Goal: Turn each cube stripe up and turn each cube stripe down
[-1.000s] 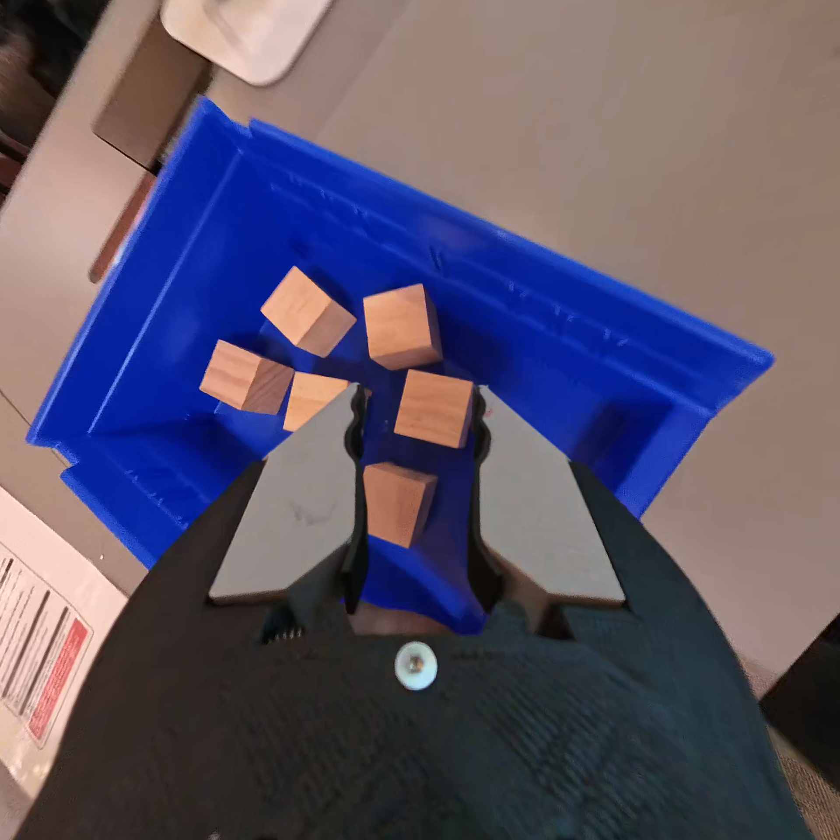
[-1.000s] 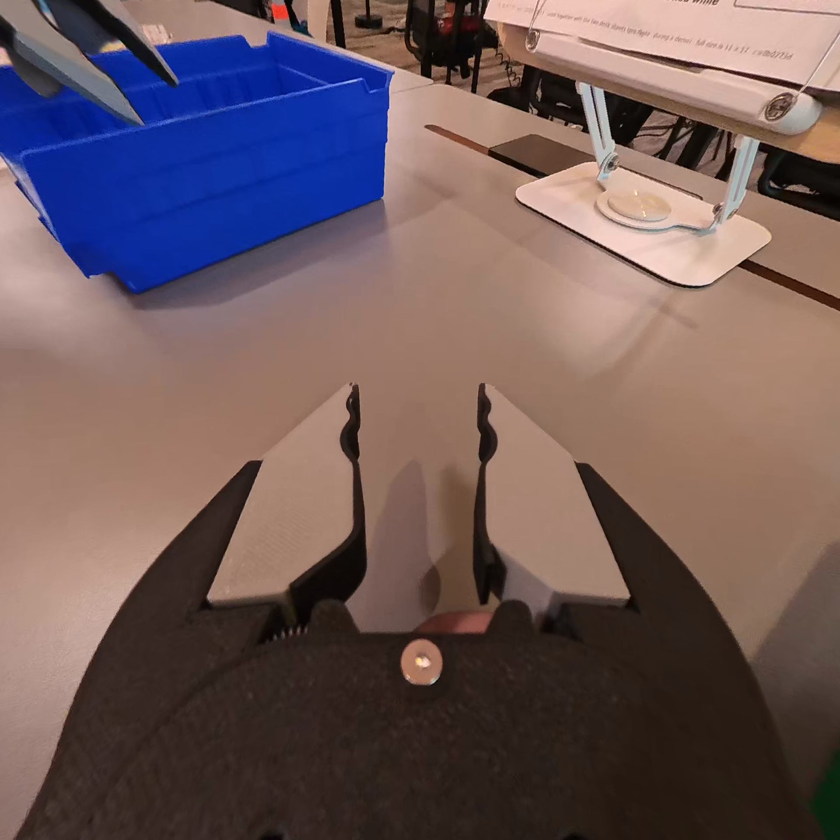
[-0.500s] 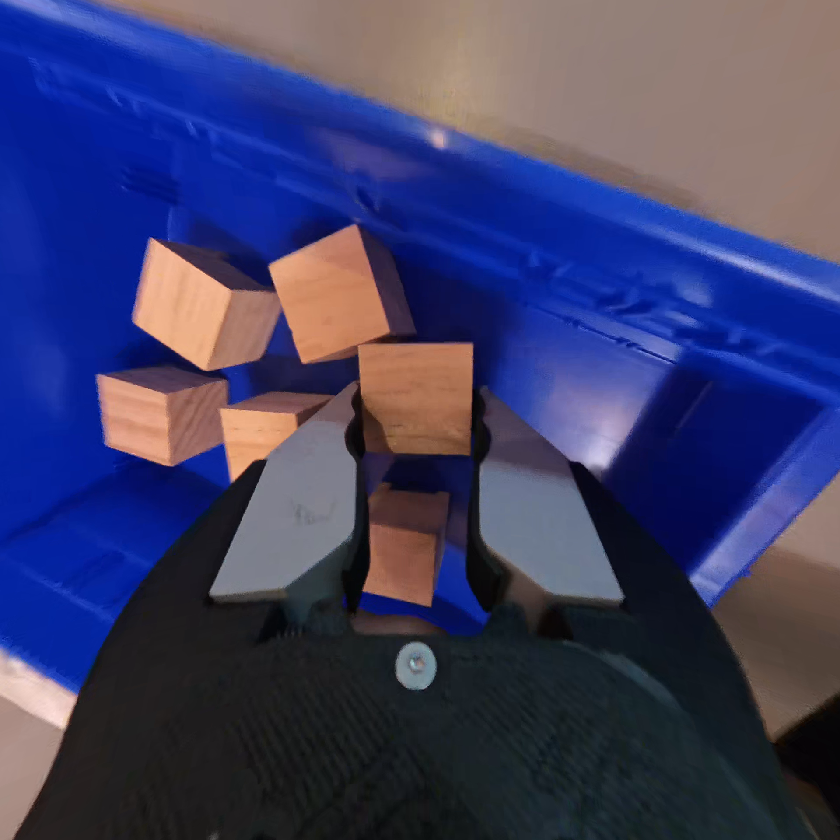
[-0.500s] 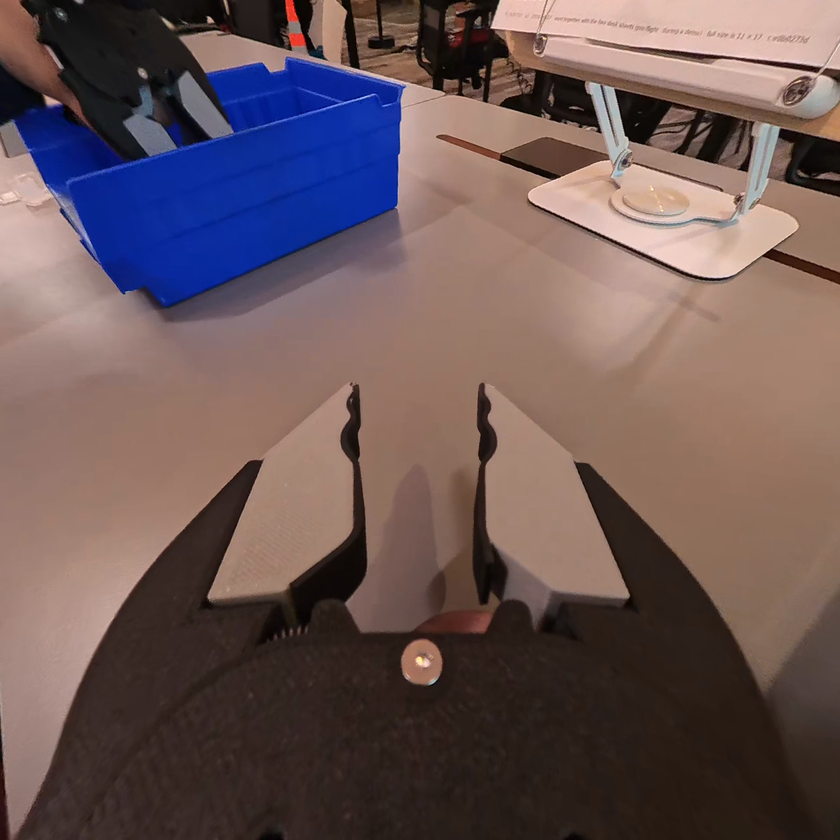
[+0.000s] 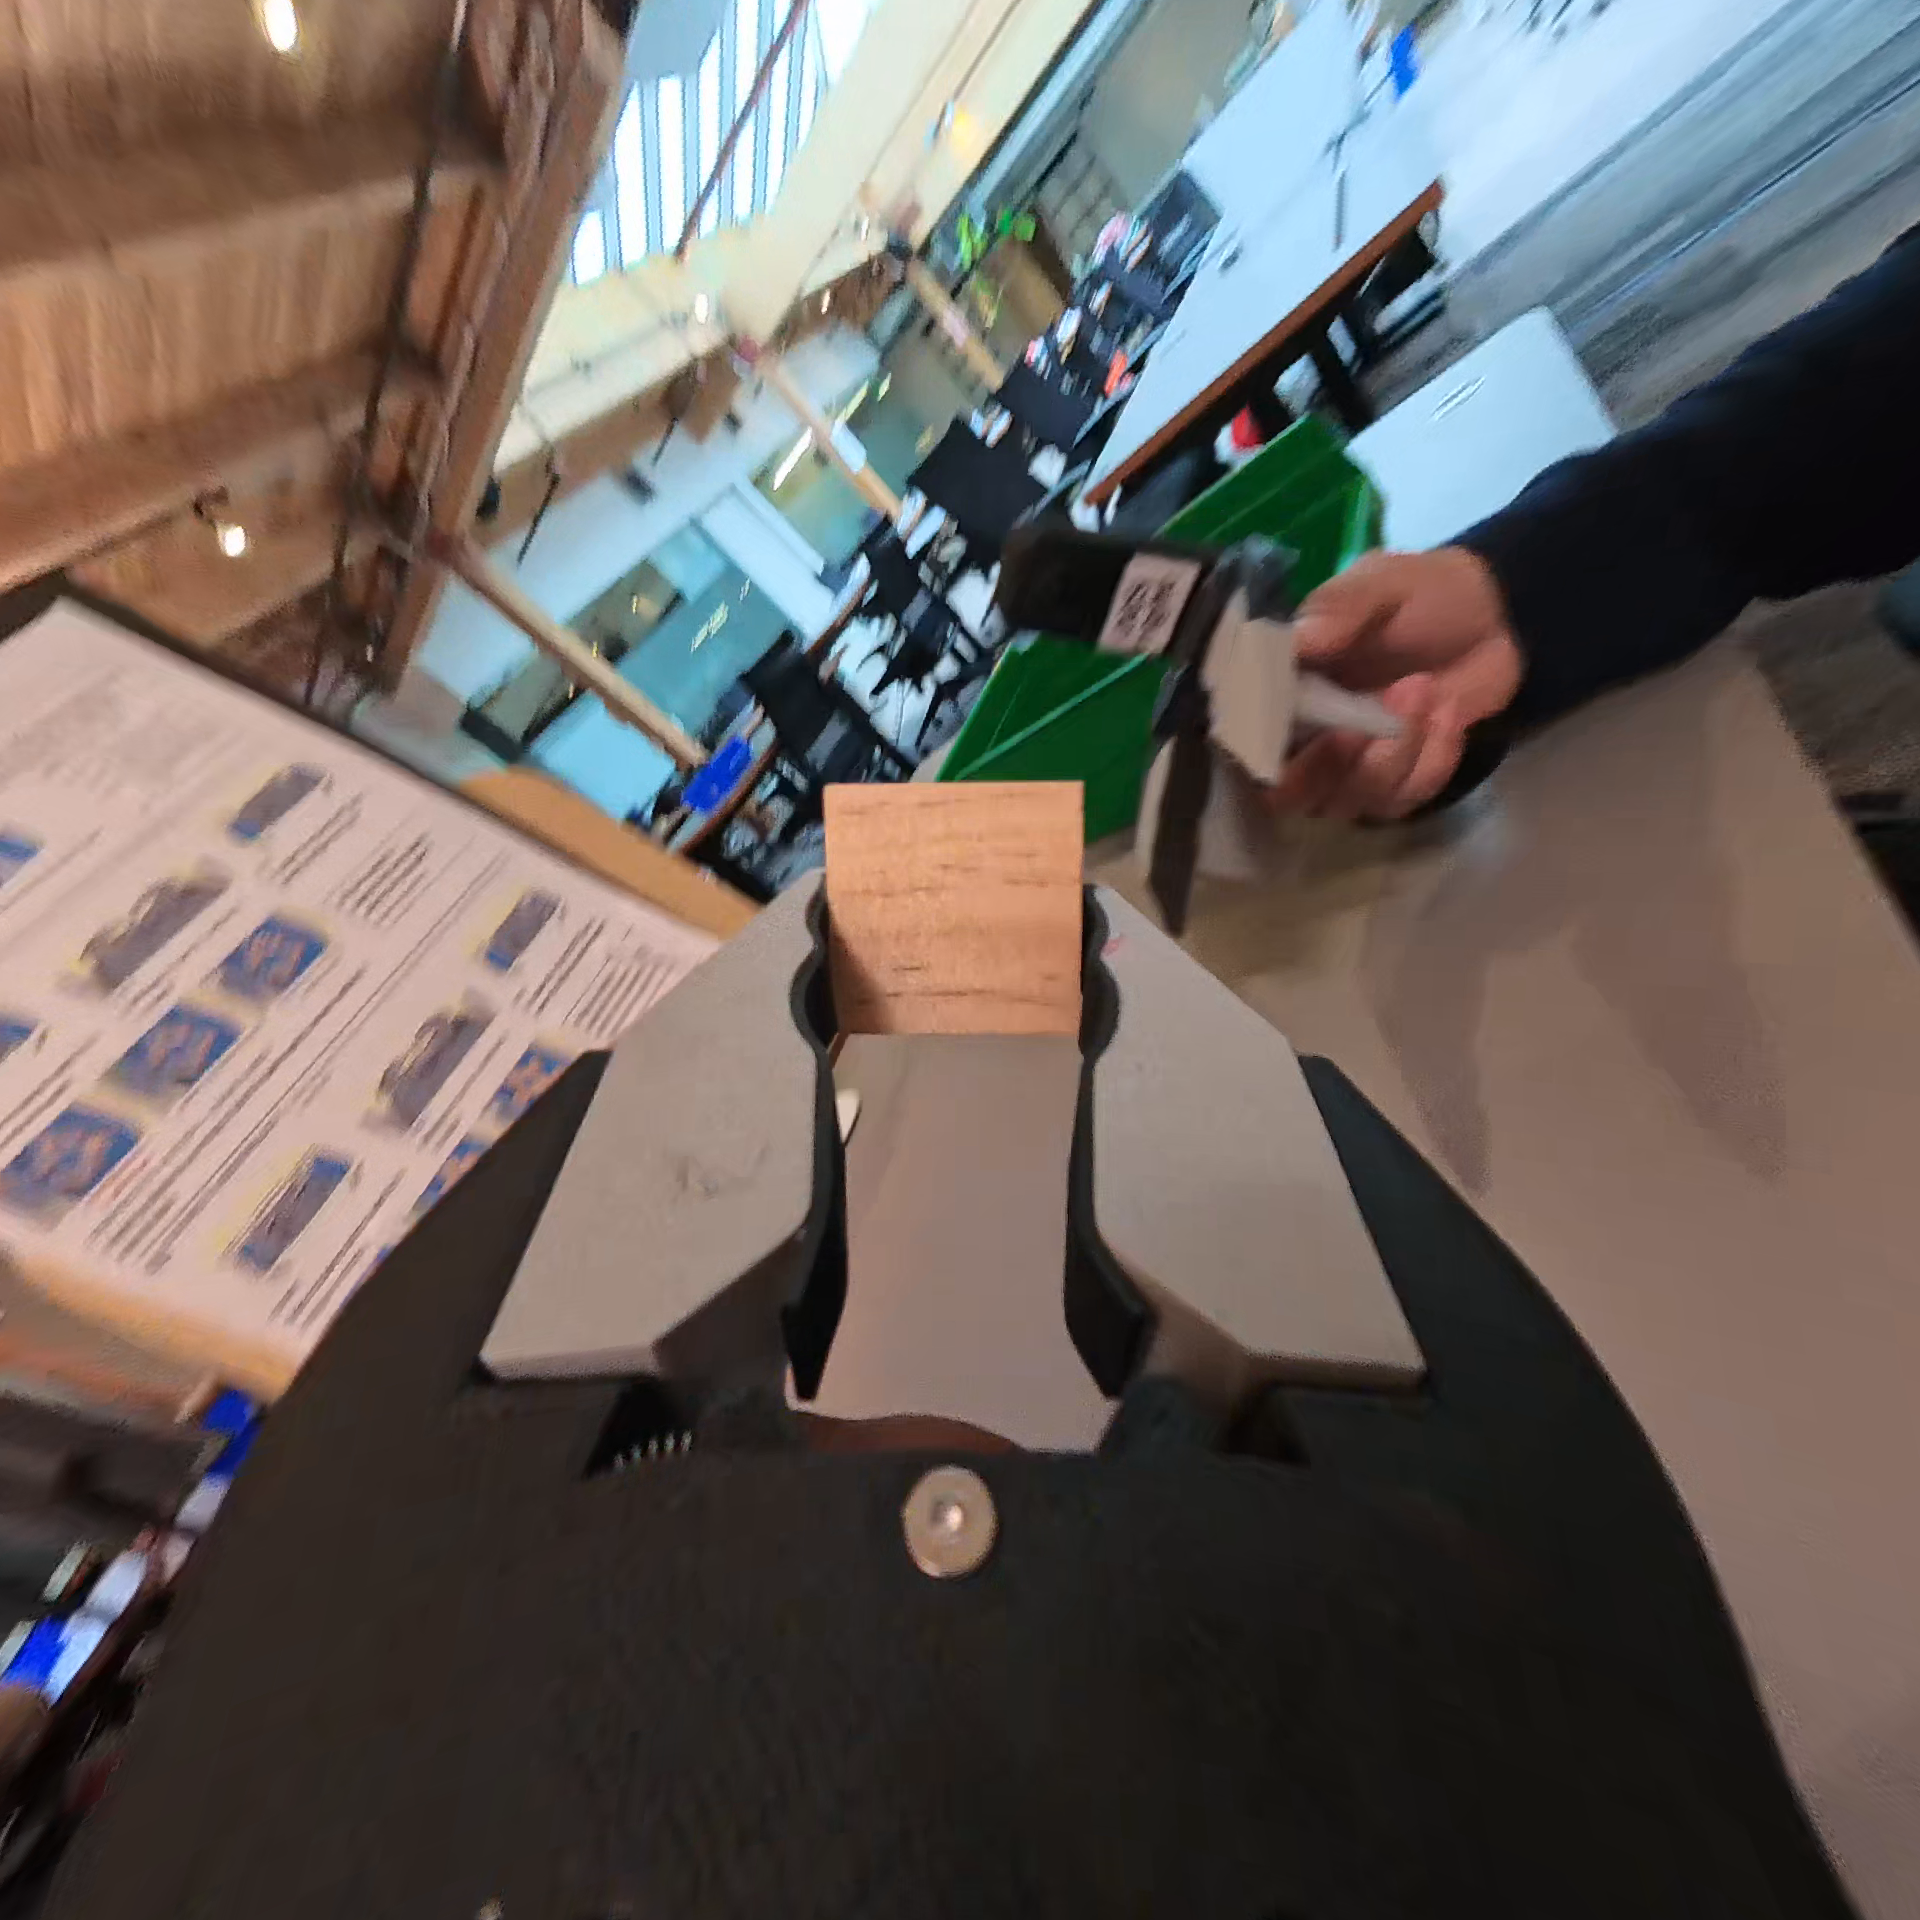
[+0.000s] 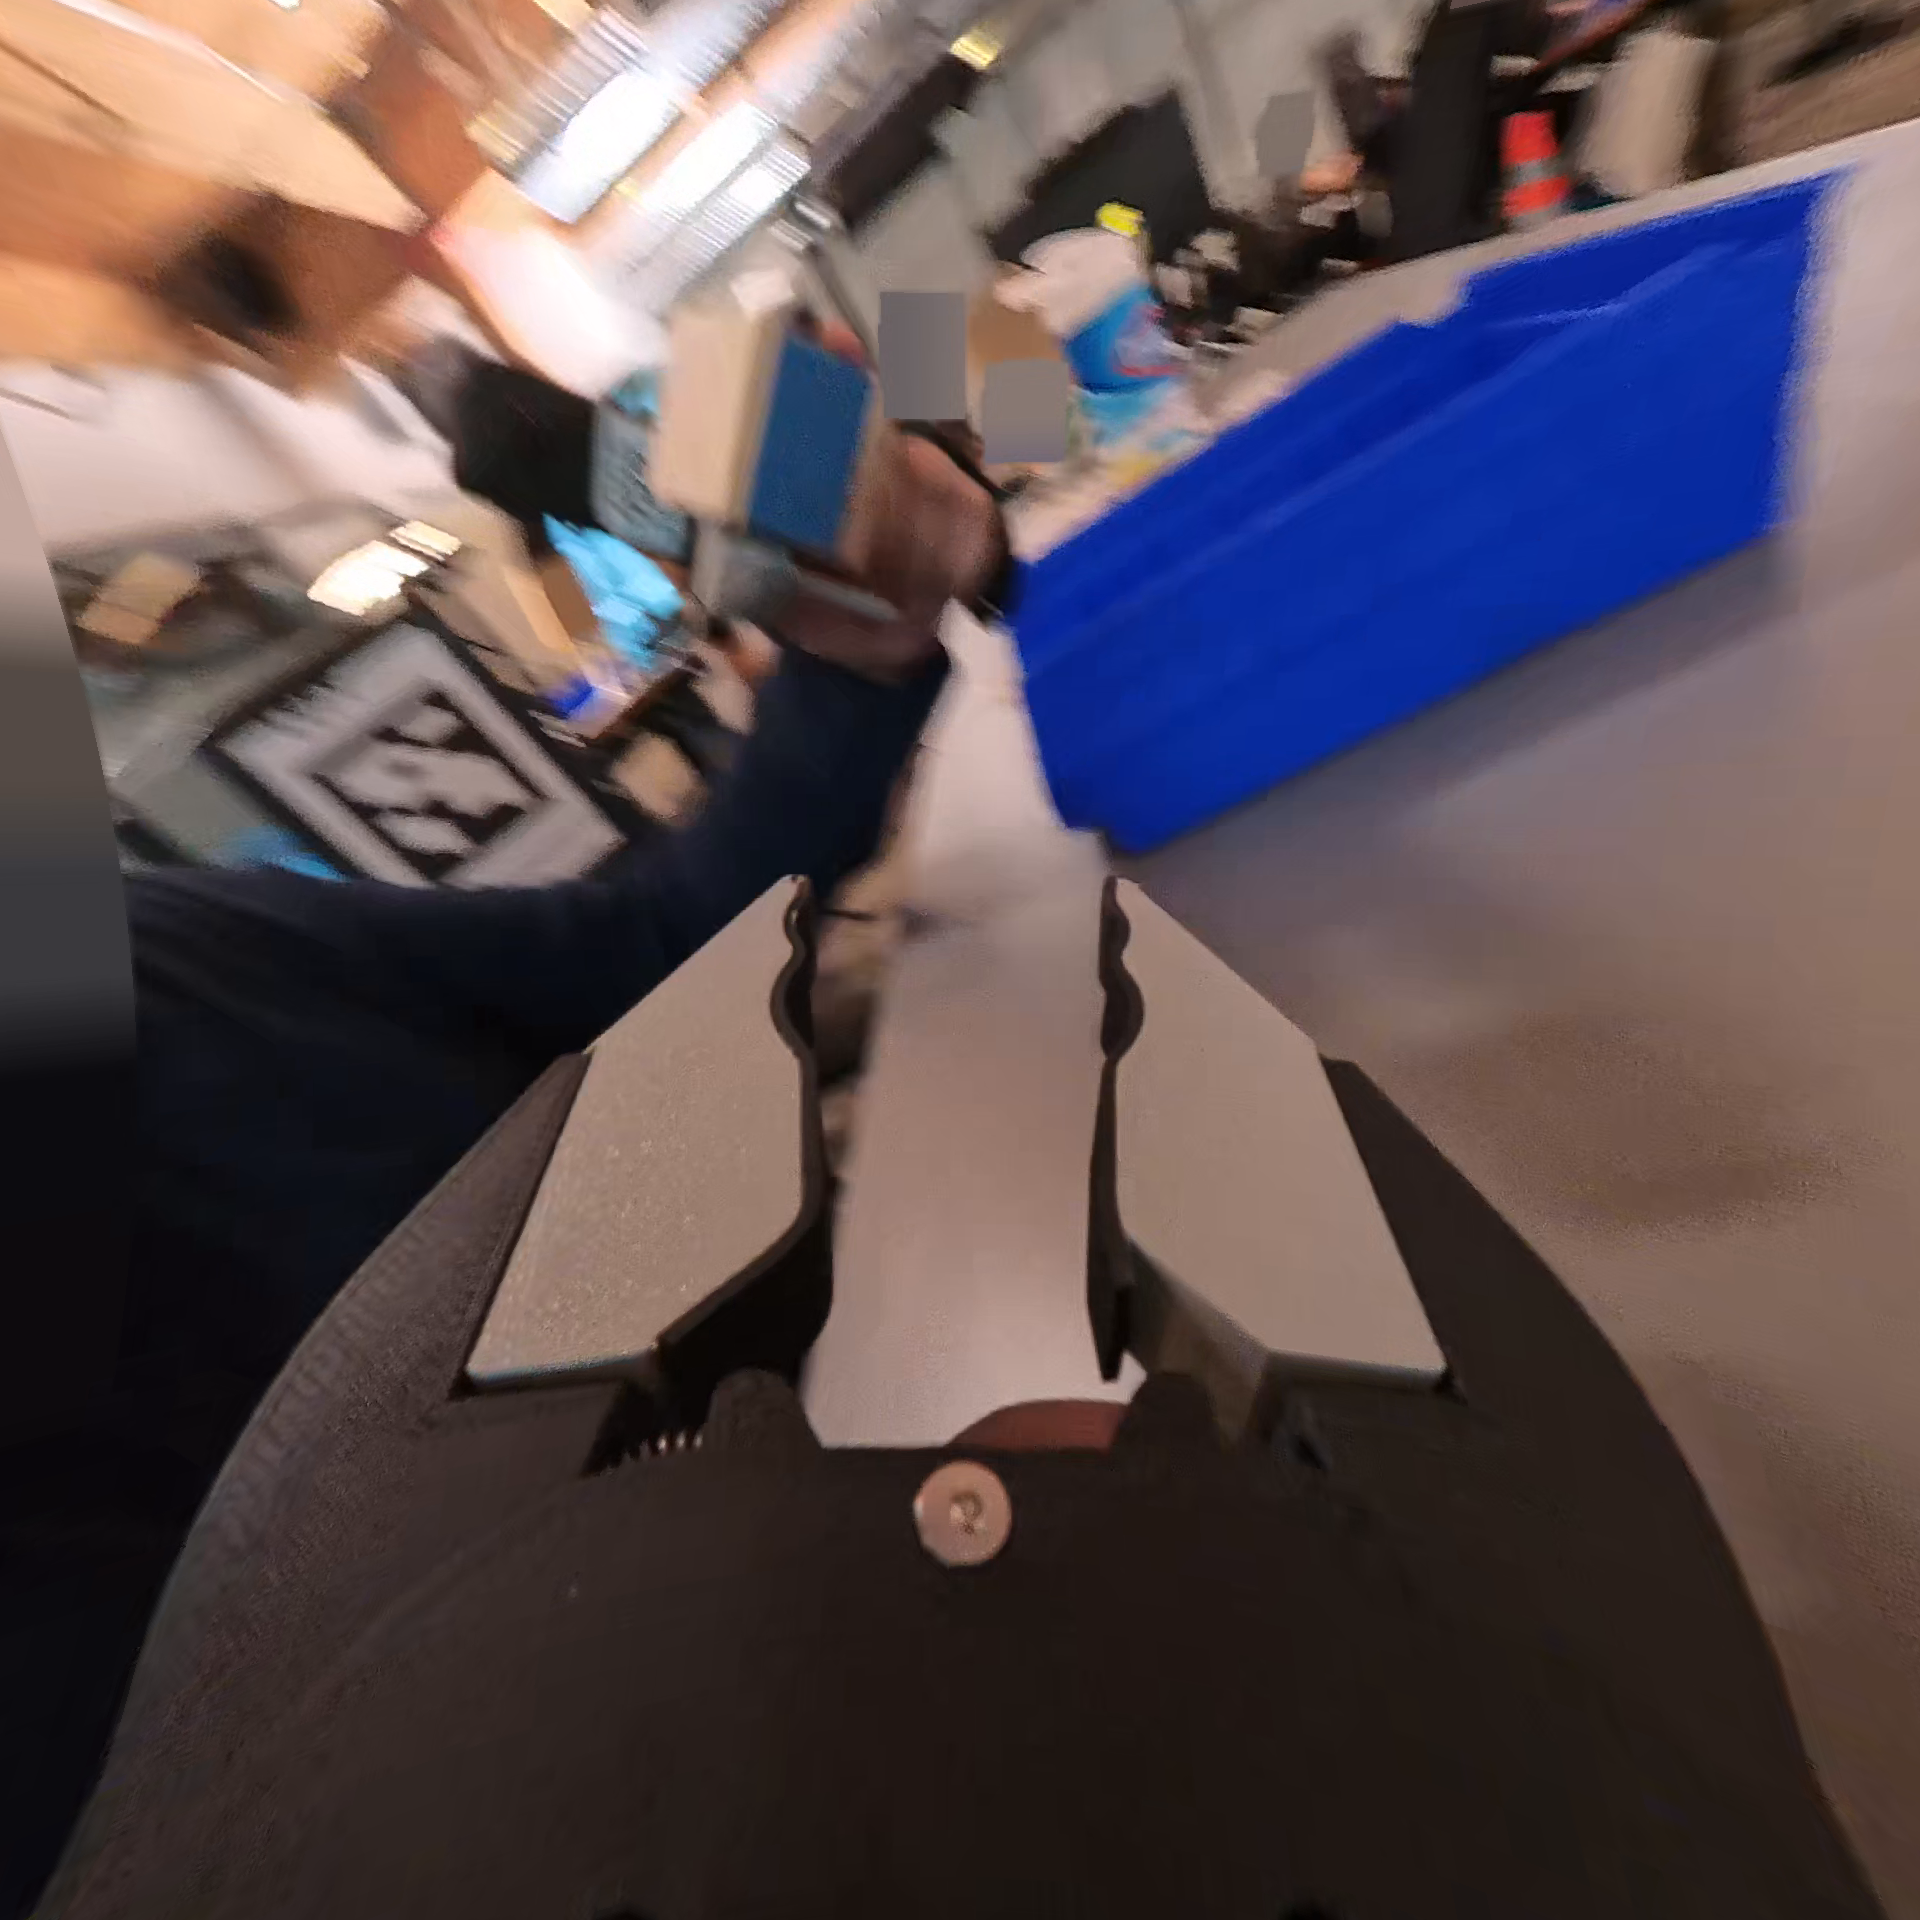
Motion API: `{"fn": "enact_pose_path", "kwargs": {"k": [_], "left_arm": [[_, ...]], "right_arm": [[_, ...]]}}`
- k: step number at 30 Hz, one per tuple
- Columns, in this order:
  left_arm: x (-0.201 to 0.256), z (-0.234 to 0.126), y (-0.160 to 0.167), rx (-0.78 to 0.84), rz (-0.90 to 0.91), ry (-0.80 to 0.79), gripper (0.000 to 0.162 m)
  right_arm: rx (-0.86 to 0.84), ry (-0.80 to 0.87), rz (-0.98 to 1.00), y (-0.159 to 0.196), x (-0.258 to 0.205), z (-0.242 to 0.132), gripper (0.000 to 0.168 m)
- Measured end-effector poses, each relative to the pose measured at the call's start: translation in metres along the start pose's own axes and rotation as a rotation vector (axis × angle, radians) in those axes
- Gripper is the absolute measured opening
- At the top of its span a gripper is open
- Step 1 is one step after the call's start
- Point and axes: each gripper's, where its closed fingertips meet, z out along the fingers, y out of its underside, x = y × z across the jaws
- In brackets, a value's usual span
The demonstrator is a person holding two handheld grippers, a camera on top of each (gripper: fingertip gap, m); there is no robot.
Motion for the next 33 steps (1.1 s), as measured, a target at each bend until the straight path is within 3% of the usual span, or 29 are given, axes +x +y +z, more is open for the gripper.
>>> {"fn": "enact_pose_path", "kwargs": {"k": [4, 7, 10, 13, 19, 29, 33], "left_arm": [[0.047, 0.035, -0.023, 0.128, 0.026, 0.037, 0.043], [0.068, 0.052, -0.022, 0.162, 0.044, 0.056, 0.044], [0.074, 0.063, -0.012, 0.144, 0.083, 0.052, 0.044], [0.070, 0.067, 0.007, 0.085, 0.132, 0.009, 0.044], [0.066, 0.076, 0.043, -0.074, 0.179, -0.091, 0.047], [0.064, 0.085, 0.044, -0.083, 0.097, -0.171, 0.054], [0.054, 0.082, 0.054, -0.119, 0.063, -0.216, 0.052]], "right_arm": [[0.085, -0.293, 0.149, -0.017, -0.041, 0.003, 0.061], [0.040, -0.294, 0.157, -0.008, -0.044, 0.010, 0.062], [0.008, -0.339, 0.169, -0.002, -0.051, 0.012, 0.042], [0.002, -0.186, 0.071, 0.000, -0.034, 0.014, 0.041], [-0.021, 0.242, -0.318, -0.002, -0.003, 0.011, 0.040], [0.017, 0.326, -0.290, -0.006, 0.006, -0.007, 0.040], [0.032, 0.500, -0.365, -0.034, 0.002, -0.037, 0.040]]}}
